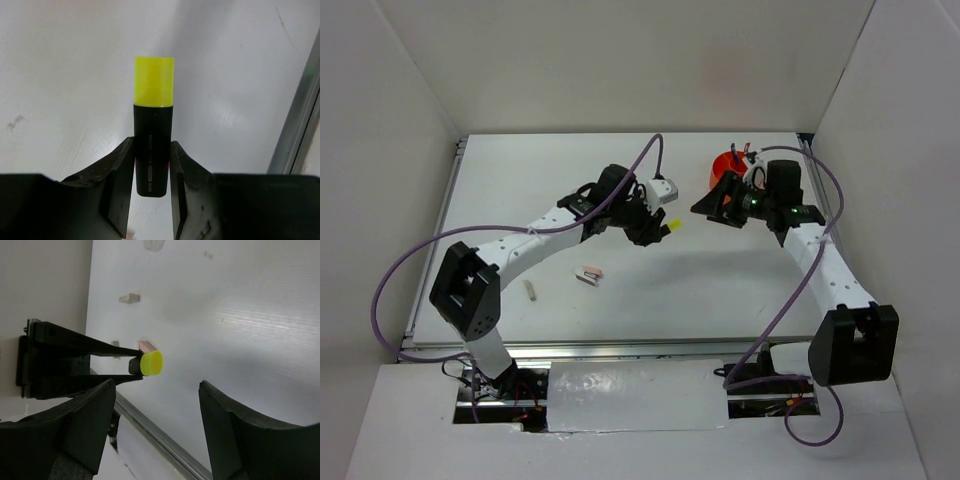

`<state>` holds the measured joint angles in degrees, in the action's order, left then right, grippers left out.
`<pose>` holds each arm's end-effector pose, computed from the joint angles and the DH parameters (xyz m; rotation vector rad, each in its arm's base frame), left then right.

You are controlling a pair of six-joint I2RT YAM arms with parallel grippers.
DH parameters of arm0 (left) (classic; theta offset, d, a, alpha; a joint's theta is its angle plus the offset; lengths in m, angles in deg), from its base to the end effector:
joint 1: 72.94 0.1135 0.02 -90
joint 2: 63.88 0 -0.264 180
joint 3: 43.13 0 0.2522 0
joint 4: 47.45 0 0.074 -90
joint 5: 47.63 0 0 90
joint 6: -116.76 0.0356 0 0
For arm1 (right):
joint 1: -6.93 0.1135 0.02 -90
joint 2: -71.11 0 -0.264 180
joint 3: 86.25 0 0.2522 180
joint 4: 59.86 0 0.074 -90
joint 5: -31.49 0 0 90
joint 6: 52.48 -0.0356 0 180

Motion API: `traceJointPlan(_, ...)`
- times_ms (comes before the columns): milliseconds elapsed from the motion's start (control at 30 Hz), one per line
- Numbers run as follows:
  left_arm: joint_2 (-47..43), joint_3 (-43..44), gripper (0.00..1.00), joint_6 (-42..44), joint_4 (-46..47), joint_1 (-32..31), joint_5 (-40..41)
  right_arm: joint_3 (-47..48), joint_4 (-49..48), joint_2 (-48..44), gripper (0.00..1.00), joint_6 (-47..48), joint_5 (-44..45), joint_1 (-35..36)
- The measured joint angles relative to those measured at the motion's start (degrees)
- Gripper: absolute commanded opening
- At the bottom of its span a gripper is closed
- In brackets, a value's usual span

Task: Sort the stationery into containers
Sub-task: Pick up the pen from the center of the board, then place the pen in the storage box.

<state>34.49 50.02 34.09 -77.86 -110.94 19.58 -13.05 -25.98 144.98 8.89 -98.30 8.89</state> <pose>0.3039 -0.2549 0.2895 1.0680 1.9609 -0.7334 0.2814 0.0324 0.3067 0.0986 2.2004 1.0554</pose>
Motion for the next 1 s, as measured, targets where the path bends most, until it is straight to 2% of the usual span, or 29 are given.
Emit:
traceJointPlan(167, -1.5, -0.9, 0.14, -2.6, 1.0, -0.5, 0.5, 0.0, 0.2, 1.6, 0.72, 1.2, -0.8, 6.2)
traceJointPlan(533, -5.2, -3.9, 0.12, -3.2, 2.2, -1.0, 1.6, 0.0, 1.0, 6.5, 0.67, 4.3, -2.2, 13.9)
traceJointPlan(700, -6.1, -5.1, 0.11, -3.2, 2.8, -1.8, 1.8, 0.8, 1.1, 9.4, 0.51, 4.3, -3.9, 14.4)
traceJointPlan(867, -7.0, -6.1, 0.11, -3.1, 3.3, -2.1, 2.2, 1.0, 0.3, 10.7, 0.49, 2.4, -7.3, 13.9)
traceJointPlan(1000, -7.7, -6.7, 0.10, -3.1, 3.5, -2.1, 2.2, 1.0, -0.4, 11.3, 0.44, 0.6, -10.0, 12.7)
